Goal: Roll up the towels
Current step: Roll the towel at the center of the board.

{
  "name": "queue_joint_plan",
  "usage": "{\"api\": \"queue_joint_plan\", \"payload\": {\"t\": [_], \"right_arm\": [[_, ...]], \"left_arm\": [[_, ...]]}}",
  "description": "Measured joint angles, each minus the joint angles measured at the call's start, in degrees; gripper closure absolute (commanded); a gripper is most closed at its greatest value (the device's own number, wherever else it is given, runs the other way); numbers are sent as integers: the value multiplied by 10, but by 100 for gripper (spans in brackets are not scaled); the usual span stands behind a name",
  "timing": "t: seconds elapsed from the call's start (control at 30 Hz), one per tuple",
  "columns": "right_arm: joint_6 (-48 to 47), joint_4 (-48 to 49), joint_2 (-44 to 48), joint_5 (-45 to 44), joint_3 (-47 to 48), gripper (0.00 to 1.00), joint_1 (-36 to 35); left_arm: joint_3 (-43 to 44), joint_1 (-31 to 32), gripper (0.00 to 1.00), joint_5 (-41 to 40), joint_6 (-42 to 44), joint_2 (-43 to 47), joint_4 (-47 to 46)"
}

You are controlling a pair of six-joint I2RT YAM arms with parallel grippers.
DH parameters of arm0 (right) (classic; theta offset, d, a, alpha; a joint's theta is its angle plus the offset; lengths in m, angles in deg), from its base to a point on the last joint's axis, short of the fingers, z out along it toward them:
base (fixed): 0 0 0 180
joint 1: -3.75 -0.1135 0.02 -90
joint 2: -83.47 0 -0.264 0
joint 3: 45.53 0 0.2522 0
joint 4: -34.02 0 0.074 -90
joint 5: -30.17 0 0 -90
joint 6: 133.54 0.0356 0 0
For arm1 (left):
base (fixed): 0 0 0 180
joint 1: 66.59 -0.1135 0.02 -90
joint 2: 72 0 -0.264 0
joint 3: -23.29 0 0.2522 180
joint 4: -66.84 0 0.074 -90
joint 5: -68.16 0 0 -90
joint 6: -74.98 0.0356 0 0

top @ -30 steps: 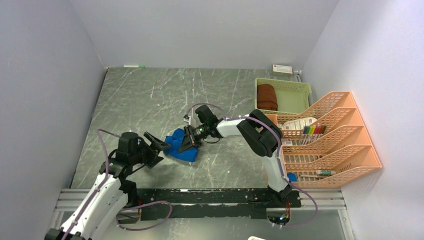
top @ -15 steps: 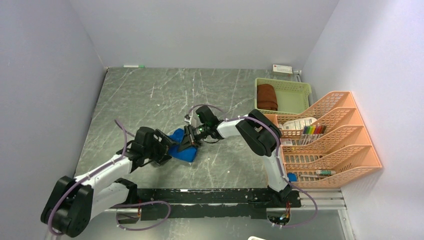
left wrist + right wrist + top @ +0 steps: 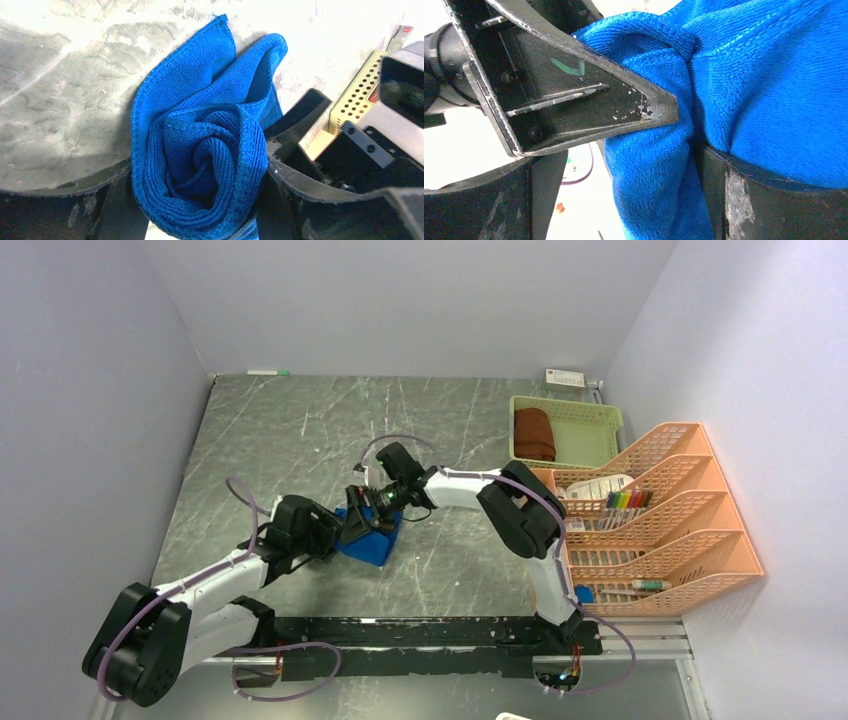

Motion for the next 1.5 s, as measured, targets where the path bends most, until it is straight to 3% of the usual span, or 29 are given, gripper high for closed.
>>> {"api": "queue_joint_plan", "payload": {"t": [0.23,0.43,0.63,0.83,1.03,1.33,1.5], "right_arm": [[-150,-187,49,-181,52,0,2],[-263,-226,203,-394,-48,0,3],[-403,-162,388,-559,-123,0,-125],[-498,-137,343,-645,-121,0,-235],[-471,-189,228,-729,-65,0,-265],[-286,-245,163,-812,13,1,-286],[-209,-254,148,-809,29,11,-269]], "left_arm": [[1,5,27,-17,10,-14,-16],[35,9,26,-12,31,-78,-47],[81,10,22,-3,54,-142,-58],[122,10,22,7,77,-190,-58],[136,9,22,14,85,-207,-58],[139,9,22,18,85,-217,-64],[143,9,22,19,85,-222,-66]]}}
